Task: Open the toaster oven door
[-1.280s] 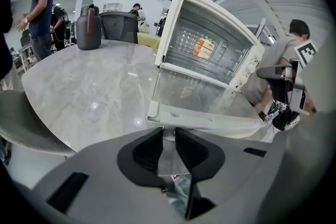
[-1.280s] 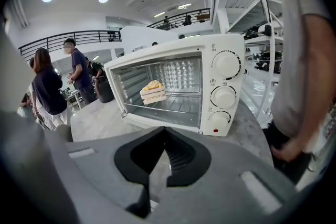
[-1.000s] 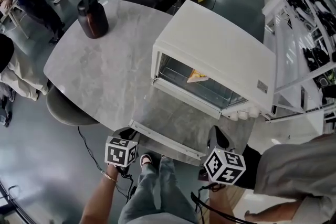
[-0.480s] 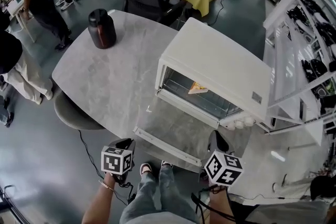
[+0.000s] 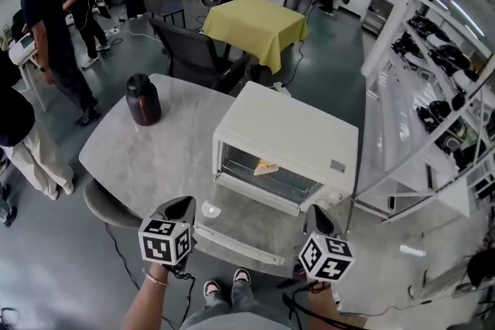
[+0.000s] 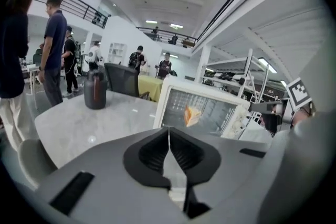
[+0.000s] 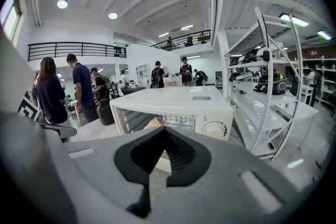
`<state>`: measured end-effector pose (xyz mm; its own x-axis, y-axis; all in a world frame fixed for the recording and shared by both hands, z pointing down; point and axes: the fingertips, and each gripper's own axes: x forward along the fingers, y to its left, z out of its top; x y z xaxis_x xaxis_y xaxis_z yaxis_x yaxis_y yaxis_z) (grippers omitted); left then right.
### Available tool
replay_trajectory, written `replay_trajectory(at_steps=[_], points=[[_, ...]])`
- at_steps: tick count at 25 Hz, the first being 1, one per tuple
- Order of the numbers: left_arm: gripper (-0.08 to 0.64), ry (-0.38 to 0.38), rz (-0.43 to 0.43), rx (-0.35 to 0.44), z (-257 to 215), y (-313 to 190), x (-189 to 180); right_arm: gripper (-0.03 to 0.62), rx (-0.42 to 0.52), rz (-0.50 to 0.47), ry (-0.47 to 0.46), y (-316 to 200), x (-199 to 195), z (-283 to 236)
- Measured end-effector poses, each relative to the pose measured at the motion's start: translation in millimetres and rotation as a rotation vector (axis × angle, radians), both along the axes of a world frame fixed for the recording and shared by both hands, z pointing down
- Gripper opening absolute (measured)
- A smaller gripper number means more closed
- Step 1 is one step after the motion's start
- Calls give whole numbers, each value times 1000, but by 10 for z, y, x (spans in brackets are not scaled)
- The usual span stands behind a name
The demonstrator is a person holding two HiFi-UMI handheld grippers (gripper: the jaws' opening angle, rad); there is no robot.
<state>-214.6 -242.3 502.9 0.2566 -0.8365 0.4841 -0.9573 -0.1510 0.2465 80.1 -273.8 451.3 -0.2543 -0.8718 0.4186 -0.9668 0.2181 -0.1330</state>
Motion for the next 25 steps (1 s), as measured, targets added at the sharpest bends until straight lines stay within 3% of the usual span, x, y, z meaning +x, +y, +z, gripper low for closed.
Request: replay_trajectory(at_steps=[5,10,20,25], points=[[6,8,29,192,-663,-348,233,5,113,53,-28,-34,231,-414],[5,22,28,319,-1085,-595,401,5,224,99,-9,-41,409,-810],[5,-14,31,360,-1214,-696,556,5,263,134,-26,-15,538,-907],[5,-22,17,363,-1220,-730,570,3,284,133,9,-42,573,-927]])
